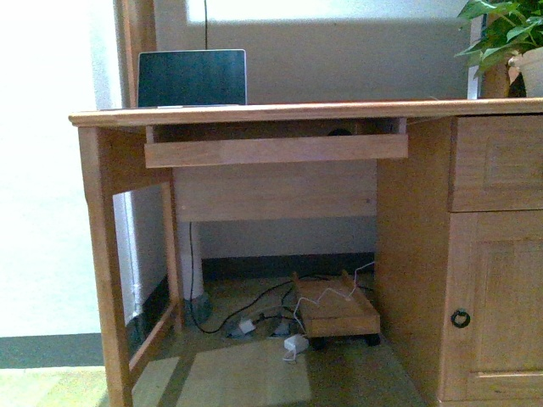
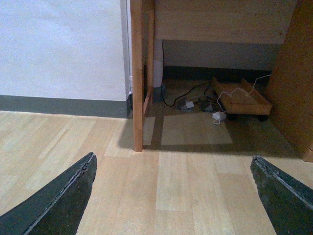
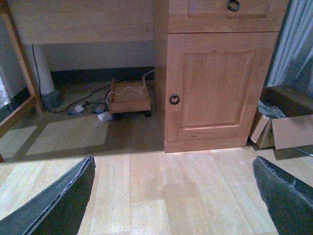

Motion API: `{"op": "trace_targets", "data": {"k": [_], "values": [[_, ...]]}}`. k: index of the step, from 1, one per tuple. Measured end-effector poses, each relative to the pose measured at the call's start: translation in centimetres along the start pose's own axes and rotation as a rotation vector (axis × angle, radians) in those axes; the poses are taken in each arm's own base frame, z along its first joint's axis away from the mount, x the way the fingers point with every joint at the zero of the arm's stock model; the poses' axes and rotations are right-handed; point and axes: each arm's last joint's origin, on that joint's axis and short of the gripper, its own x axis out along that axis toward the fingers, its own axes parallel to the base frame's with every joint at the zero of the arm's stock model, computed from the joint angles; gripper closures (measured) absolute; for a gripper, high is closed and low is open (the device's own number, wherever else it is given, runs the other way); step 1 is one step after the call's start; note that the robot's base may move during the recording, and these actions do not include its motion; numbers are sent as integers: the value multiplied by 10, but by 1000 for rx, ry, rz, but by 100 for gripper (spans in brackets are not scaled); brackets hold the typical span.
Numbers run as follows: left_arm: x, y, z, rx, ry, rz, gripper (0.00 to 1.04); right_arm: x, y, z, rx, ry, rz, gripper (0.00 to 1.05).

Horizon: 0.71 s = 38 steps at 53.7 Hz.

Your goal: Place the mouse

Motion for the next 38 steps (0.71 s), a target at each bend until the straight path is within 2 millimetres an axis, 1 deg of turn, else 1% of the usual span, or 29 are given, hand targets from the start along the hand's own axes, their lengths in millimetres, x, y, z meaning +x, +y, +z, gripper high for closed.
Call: {"op": "trace_targets", "data": {"k": [38], "values": [[0,0,0,0,0,0,8,0,0,0,0,0,0,7]]}}
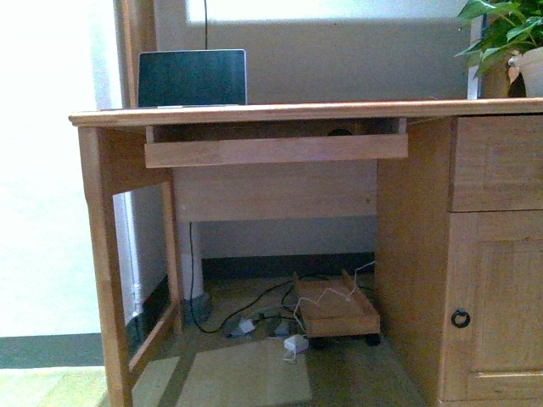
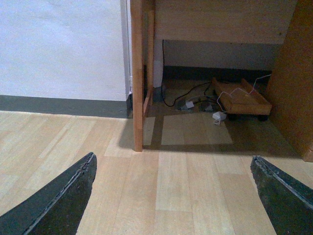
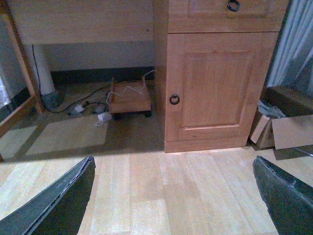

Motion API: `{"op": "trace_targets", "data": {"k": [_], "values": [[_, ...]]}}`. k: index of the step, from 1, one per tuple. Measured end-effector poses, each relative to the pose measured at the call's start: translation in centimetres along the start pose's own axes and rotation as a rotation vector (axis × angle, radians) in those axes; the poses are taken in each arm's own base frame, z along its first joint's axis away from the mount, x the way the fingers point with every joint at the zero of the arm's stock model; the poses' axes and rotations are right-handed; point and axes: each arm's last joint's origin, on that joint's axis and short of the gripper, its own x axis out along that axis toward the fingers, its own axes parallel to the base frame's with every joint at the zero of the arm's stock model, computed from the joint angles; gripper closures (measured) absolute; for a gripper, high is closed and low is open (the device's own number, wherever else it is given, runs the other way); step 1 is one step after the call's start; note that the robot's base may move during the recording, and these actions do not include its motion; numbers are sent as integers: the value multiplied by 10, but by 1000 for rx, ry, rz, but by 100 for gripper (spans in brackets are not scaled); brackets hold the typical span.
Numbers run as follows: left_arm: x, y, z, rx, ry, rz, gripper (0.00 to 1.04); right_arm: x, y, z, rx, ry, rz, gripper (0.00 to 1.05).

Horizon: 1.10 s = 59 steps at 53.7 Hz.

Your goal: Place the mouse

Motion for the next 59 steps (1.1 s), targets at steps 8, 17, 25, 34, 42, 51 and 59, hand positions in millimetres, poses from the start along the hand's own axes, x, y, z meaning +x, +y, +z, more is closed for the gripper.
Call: {"op": "trace_targets", "data": {"k": [8,17,25,34,42,51,59], "values": [[0,0,0,0,0,0,8,0,0,0,0,0,0,7],[0,0,0,0,0,0,8,0,0,0,0,0,0,7],[0,0,0,0,0,0,8,0,0,0,0,0,0,7],[0,0,0,0,0,0,8,0,0,0,0,0,0,7],[0,0,0,0,0,0,8,0,0,0,0,0,0,7],[0,0,0,0,0,0,8,0,0,0,0,0,0,7],[0,0,0,0,0,0,8,0,0,0,0,0,0,7]]}}
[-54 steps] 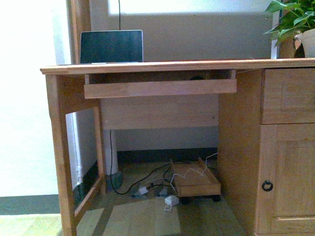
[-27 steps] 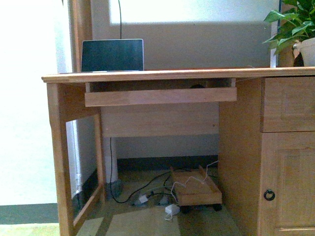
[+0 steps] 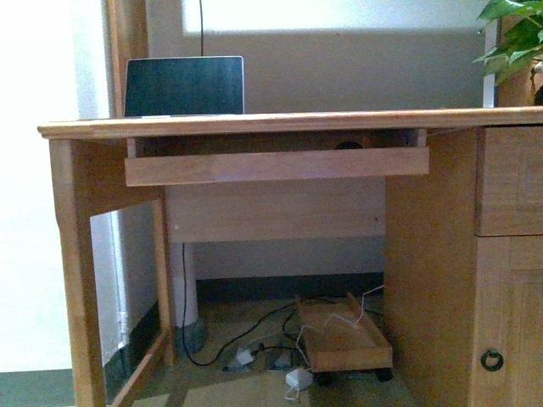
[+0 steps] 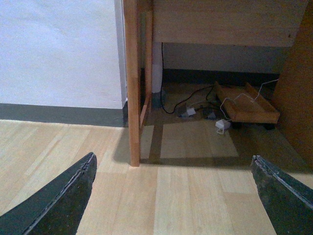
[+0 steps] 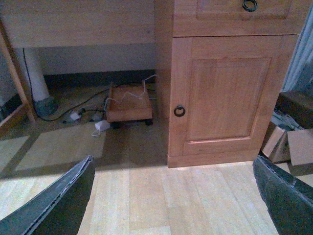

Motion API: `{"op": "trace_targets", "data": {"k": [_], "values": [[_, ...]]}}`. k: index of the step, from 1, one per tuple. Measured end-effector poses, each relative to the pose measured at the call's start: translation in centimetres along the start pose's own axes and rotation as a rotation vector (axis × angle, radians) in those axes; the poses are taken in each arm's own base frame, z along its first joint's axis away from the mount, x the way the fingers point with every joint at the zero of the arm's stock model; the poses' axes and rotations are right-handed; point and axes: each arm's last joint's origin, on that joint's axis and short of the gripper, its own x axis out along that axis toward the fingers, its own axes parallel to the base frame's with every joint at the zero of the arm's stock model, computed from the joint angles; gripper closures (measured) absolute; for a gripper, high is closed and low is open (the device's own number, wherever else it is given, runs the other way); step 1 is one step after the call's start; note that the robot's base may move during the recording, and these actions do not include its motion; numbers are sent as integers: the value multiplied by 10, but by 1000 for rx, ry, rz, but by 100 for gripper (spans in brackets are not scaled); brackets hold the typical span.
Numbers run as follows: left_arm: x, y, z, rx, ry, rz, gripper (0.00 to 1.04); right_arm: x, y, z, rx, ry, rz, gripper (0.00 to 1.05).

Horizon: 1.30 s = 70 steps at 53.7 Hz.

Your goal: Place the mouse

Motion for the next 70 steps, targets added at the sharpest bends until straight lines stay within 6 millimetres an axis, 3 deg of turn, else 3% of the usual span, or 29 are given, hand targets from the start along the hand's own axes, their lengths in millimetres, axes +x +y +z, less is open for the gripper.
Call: {"op": "trace_targets", "data": {"k": [70], "values": [[0,0,0,0,0,0,8,0,0,0,-1,0,0,7]]}}
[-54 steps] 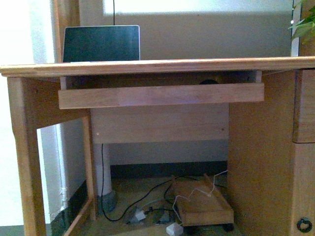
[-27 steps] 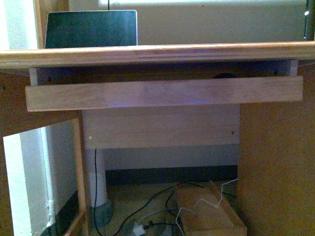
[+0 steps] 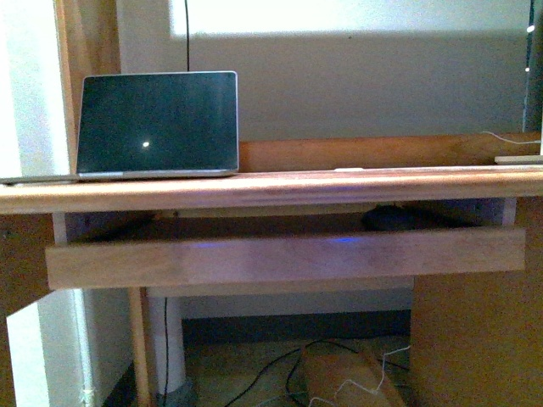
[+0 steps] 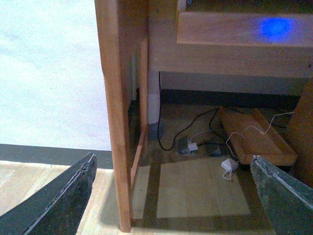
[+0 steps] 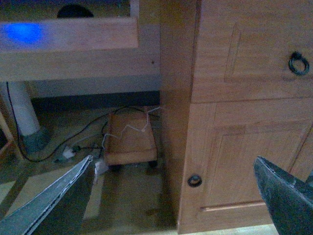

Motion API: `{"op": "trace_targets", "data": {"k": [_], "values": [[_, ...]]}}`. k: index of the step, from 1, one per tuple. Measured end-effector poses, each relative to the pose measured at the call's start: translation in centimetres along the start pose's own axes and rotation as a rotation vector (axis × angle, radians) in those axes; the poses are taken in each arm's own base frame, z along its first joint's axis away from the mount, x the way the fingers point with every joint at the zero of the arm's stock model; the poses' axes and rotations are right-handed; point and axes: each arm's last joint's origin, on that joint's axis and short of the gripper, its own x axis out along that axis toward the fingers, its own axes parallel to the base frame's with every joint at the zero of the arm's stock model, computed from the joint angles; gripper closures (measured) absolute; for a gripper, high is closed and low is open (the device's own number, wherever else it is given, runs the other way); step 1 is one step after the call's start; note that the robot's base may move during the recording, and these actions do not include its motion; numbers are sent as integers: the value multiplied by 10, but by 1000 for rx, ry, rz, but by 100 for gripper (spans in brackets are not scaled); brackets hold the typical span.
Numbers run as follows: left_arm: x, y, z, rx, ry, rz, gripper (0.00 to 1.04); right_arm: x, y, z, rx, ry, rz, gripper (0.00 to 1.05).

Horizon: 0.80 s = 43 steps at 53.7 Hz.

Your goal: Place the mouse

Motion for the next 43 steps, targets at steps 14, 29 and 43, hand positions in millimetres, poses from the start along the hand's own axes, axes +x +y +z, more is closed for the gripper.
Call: {"op": "trace_targets", "data": {"k": [14,29,43], "values": [[0,0,0,0,0,0,8,0,0,0,1,0,0,7],[14,8,-6,-98,209,-223,8,0,0,0,1,0,0,7],[98,54,5,396,164,-197,8,0,0,0,1,0,0,7]]}}
